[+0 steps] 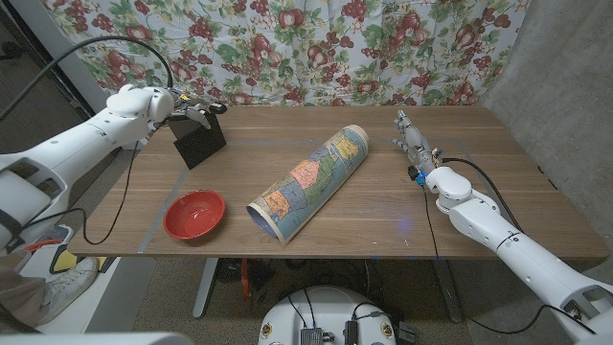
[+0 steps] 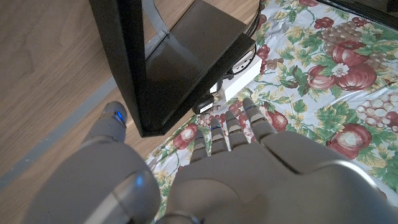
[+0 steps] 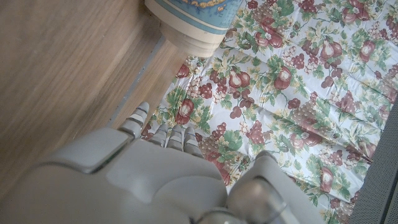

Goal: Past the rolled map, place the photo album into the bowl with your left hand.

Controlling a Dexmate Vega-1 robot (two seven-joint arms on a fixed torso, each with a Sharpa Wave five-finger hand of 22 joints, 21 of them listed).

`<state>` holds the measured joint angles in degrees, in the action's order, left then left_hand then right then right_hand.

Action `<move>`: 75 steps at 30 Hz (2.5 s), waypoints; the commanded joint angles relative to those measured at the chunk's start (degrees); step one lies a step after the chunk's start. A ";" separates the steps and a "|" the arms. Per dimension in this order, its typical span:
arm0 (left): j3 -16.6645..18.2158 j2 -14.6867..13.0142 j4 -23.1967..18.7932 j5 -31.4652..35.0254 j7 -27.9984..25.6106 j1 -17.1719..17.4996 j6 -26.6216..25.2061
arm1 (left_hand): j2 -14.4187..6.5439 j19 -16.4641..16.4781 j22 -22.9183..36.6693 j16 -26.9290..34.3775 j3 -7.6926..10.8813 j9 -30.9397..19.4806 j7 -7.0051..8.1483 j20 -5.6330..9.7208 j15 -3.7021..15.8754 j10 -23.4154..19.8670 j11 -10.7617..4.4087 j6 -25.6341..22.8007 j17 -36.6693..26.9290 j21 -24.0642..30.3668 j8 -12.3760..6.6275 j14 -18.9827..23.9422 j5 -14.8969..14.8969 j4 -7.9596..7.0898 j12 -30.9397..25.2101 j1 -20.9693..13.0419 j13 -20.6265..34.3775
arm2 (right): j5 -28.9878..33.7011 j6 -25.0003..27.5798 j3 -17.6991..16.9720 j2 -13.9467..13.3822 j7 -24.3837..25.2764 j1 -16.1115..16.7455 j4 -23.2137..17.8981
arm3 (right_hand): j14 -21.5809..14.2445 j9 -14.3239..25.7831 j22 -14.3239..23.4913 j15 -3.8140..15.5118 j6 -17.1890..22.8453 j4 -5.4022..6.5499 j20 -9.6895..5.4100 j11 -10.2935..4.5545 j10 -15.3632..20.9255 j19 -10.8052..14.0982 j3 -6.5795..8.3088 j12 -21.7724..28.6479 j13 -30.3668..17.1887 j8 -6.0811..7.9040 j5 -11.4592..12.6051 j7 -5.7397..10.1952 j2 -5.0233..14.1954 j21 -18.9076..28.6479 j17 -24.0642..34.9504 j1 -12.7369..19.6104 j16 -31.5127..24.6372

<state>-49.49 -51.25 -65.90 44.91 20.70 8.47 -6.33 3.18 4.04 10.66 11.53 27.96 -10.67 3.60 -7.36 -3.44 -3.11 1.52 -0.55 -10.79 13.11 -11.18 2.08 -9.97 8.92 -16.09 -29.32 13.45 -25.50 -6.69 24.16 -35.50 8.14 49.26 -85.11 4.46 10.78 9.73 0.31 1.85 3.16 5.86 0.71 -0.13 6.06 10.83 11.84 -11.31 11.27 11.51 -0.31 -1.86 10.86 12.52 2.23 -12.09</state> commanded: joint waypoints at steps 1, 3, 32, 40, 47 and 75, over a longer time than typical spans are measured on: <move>-1.27 0.55 0.34 1.57 1.61 -0.89 -0.64 | -0.05 -0.24 0.15 -0.07 0.02 -0.18 0.37 0.21 0.29 -0.25 -0.30 -0.39 -0.19 -0.11 -0.32 -0.21 -0.20 0.34 0.08 -0.78 0.25 | -0.22 -0.16 -0.32 -0.37 -0.16 0.43 -0.37 | 0.40 0.19 0.20 -0.07 0.32 0.02 -0.22 0.00 -0.41 -0.19 -0.17 -0.28 -0.28 0.12 0.44 0.15 0.03 -0.08 0.16 0.38 0.04; -1.42 0.59 0.33 1.78 1.85 -0.93 -0.74 | -0.07 -0.23 0.15 -0.06 0.03 -0.18 0.41 0.16 0.31 -0.30 -0.20 -0.47 -0.19 -0.13 -0.35 -0.20 -0.20 0.35 0.08 -0.88 0.25 | -0.33 -0.18 -0.39 -0.43 -0.23 0.55 -0.43 | 0.40 0.19 0.20 -0.05 0.33 0.03 -0.21 0.01 -0.40 -0.21 -0.18 -0.28 -0.28 0.13 0.44 0.14 0.04 -0.08 0.16 0.37 0.04; -4.52 4.32 6.51 1.40 6.71 -5.16 0.15 | -0.20 -0.10 0.14 0.05 -0.11 -0.19 0.45 0.12 0.38 -0.42 -0.28 -1.00 -0.19 -0.29 -0.49 0.09 -0.09 0.20 0.15 -1.46 0.34 | -0.45 -0.03 -0.23 -0.72 -1.08 0.12 0.28 | 0.42 0.19 0.20 -0.04 0.31 -0.07 -0.09 0.05 -0.44 -0.18 -0.25 -0.26 -0.28 0.12 0.45 0.21 0.19 0.01 0.12 0.56 0.01; -5.52 4.84 7.46 0.91 7.76 -6.23 0.09 | -0.23 -0.04 0.14 0.05 -0.21 -0.19 0.44 -0.11 0.38 -0.52 -0.26 -1.32 -0.19 -0.32 -0.58 0.11 -0.04 0.10 0.14 -1.50 0.36 | -0.39 -0.23 -0.19 -0.74 -1.15 0.19 0.34 | 0.42 0.19 0.20 -0.11 0.32 -0.21 -0.06 -0.01 -0.50 -0.20 -0.22 -0.28 -0.27 0.13 0.45 0.19 0.21 0.02 0.08 0.78 0.02; -6.36 5.59 8.80 0.53 8.10 -7.13 0.00 | -0.26 0.32 0.14 0.11 -0.29 -0.19 0.34 -0.50 0.41 -0.55 -0.27 -1.45 -0.19 -0.22 -0.58 0.29 -0.01 0.03 0.16 -1.54 0.38 | -0.39 0.03 -0.17 -0.96 -1.08 0.53 -0.06 | 0.44 0.19 0.20 -0.11 0.29 -0.30 -0.06 0.03 -0.52 -0.10 -0.21 -0.29 -0.27 0.12 0.45 0.18 0.21 0.07 0.05 0.91 0.03; -8.99 6.97 11.47 0.85 7.14 -8.52 -0.02 | -0.25 2.11 0.19 0.50 -0.68 -0.21 0.55 -1.33 0.97 -1.22 -0.74 -0.23 -0.20 0.24 -0.10 1.60 0.03 -0.11 0.04 -1.81 0.48 | 0.15 1.37 0.02 -1.77 -1.39 -0.11 -0.98 | 0.62 0.19 0.19 -0.15 0.16 -0.53 0.23 0.03 -0.57 -0.17 -0.20 -0.27 -0.28 0.09 0.42 0.24 0.34 0.06 -0.01 1.23 0.07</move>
<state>-57.46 -45.06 -55.83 45.57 28.22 0.64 -6.43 3.17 5.60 10.68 11.53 27.49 -10.81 4.00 -8.49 -2.42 -3.84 0.82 -0.95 -10.79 12.88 -11.51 3.10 -9.97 8.92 -15.79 -31.11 13.72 -25.64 -5.54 24.02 -37.11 7.21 49.82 -86.25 4.46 10.78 9.73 0.31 1.85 2.92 5.86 0.92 -0.34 6.07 10.60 11.84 -11.31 11.27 11.51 -0.31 -1.65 10.86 12.53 2.92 -12.09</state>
